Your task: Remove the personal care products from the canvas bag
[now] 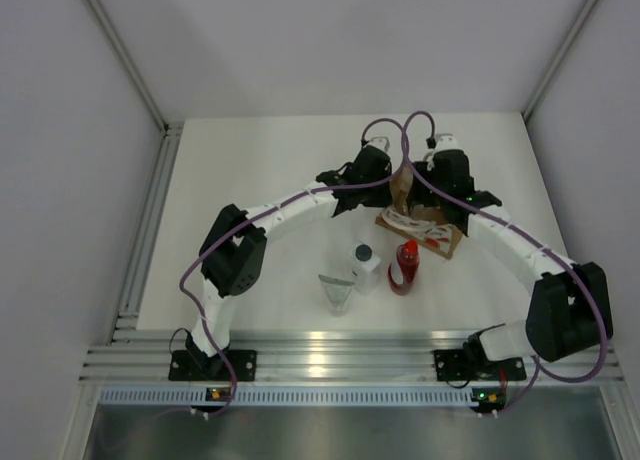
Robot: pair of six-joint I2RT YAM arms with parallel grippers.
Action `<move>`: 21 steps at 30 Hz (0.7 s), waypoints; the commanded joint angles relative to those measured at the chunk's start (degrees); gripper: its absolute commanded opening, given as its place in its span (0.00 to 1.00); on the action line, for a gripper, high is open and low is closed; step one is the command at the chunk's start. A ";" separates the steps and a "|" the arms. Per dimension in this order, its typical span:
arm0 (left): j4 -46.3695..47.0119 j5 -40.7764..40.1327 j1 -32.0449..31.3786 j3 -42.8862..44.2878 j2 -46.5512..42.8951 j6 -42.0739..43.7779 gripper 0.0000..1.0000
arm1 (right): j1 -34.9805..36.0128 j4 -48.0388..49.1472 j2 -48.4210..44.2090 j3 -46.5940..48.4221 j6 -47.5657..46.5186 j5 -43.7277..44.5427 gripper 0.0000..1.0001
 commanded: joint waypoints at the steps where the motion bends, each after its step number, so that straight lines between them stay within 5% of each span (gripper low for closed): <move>1: 0.82 -1.50 0.18 -0.10 -3.76 0.06 0.00 | -1.41 4.32 -6.26 5.52 -0.42 -2.97 0.00; 18: 0.90 -1.68 0.09 0.16 -4.11 -0.29 0.00 | -2.02 -0.77 -15.05 8.77 -2.44 -2.90 0.00; 21: 0.81 -1.51 0.18 0.25 -4.37 -0.29 0.12 | -2.02 -2.97 -16.72 10.26 -2.88 -1.75 0.00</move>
